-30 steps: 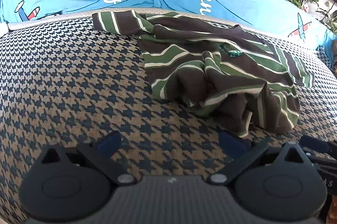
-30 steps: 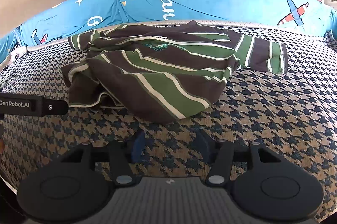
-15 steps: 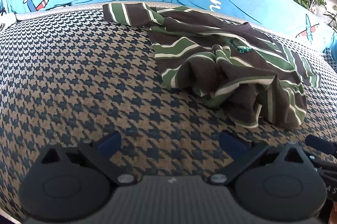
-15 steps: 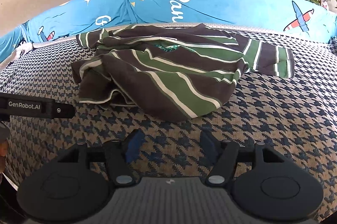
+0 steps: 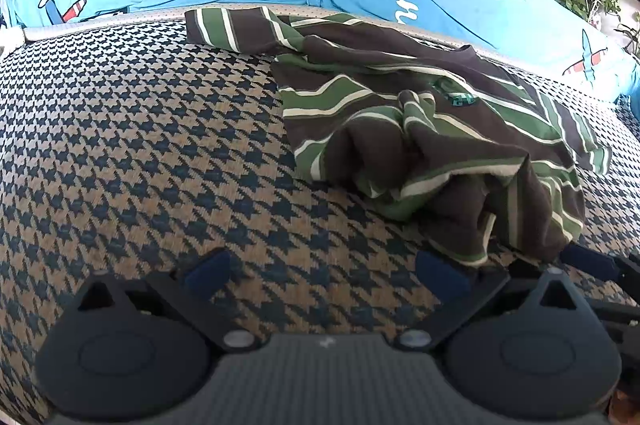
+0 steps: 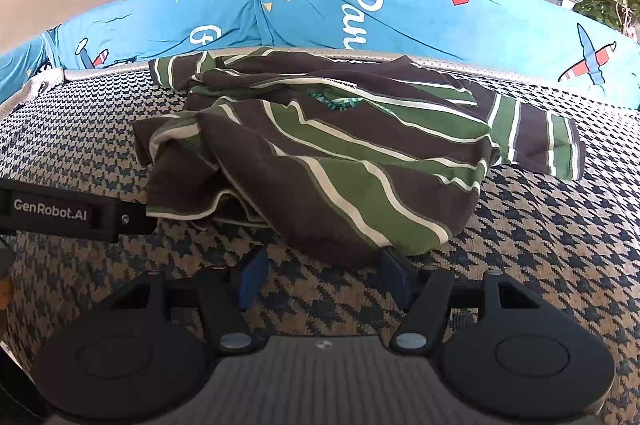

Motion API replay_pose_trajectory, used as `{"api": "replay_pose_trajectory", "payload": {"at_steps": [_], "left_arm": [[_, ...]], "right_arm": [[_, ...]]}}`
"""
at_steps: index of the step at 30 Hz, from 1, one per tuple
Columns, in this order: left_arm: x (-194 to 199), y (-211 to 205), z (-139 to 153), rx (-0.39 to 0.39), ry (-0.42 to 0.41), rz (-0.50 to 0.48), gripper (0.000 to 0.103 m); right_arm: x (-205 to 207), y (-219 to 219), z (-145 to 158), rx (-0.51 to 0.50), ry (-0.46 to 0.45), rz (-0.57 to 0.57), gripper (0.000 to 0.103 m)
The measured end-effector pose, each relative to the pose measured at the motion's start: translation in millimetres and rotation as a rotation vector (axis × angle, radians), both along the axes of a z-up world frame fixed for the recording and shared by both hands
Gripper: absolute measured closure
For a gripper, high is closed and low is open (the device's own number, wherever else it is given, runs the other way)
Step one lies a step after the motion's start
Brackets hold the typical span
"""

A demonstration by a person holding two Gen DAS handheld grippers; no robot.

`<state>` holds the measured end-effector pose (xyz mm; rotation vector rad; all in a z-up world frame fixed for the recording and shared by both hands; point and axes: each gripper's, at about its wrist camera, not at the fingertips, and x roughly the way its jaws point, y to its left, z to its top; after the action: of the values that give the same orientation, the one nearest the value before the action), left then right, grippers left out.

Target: Fold clothes

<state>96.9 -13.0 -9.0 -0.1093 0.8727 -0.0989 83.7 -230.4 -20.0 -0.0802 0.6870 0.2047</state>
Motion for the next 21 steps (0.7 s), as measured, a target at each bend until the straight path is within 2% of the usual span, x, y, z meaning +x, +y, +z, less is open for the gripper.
{"api": "replay_pose_trajectory", "payload": {"at_steps": [9, 21], "left_arm": [[25, -5, 2, -0.022, -0.009, -0.004, 0.000], [68, -14, 21, -0.013, -0.050, -0.029, 0.000]], "right_arm": [[27, -3, 10, 0.053, 0.021, 0.000, 0.041], [77, -8, 36, 0.067, -0.058, 0.026, 0.041]]}}
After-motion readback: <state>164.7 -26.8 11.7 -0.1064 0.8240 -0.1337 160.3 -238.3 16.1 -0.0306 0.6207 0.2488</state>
